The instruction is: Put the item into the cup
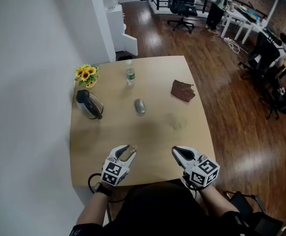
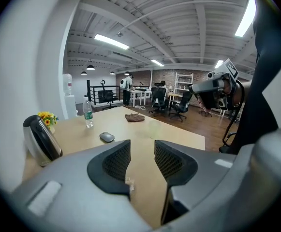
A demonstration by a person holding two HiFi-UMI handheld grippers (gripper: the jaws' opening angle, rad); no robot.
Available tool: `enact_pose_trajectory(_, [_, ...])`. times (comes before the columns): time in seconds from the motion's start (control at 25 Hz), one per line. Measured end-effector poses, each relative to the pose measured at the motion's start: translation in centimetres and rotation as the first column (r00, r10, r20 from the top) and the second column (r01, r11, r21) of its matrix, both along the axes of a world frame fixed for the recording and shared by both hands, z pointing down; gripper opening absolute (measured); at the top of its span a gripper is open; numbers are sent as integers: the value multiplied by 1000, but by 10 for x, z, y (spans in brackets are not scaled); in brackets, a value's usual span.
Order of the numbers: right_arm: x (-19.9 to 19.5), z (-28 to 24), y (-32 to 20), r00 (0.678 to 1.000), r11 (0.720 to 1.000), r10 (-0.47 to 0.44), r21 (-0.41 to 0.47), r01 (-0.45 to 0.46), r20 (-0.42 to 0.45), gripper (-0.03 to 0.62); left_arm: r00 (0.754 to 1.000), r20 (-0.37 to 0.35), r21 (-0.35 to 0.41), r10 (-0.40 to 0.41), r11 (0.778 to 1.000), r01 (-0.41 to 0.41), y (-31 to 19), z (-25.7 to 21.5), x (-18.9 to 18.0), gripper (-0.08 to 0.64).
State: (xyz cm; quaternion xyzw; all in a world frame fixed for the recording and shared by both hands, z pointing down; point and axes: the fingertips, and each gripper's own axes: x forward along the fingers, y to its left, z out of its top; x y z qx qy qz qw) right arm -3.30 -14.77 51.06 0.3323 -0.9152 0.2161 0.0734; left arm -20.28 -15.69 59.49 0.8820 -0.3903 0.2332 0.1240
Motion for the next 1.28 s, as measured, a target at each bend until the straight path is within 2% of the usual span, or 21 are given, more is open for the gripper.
enact_pose_trajectory(0.2, [1, 11, -15, 1000, 1000, -5, -24, 5, -11, 17, 999, 31, -24, -18, 1000, 19, -17, 23, -9, 150])
enact_pose_trajectory(0.36, [2, 18, -23, 999, 999, -33, -41, 32, -32, 17, 993, 114, -94, -12, 995, 22, -22, 62, -13, 150])
enact_pose_trajectory(0.52, [2, 28, -25, 998, 996, -55, -71, 53, -34, 18, 973, 229, -177, 30, 984, 11, -23, 112, -15, 148])
enact_pose_trajectory(0.64, [4, 34, -24, 997, 994, -69, -87, 65, -39, 18, 961, 274, -222, 34, 975, 29, -27, 140, -18, 109])
enact_pose_trajectory(0.88, [20, 42, -23, 997, 992, -58, -118, 51, -50, 18, 926, 369, -276, 80, 961, 27, -29, 177, -14, 107])
enact_pose_trajectory(1.08, [37, 47, -28, 999, 991, -22, -135, 15, -48, 18, 920, 386, -287, 69, 957, 48, -33, 190, -15, 9])
enact_pose_trajectory(1.28, [54, 46, -35, 999, 990, 9, -139, -15, -46, 18, 916, 394, -287, 75, 957, 45, -36, 191, -11, -6])
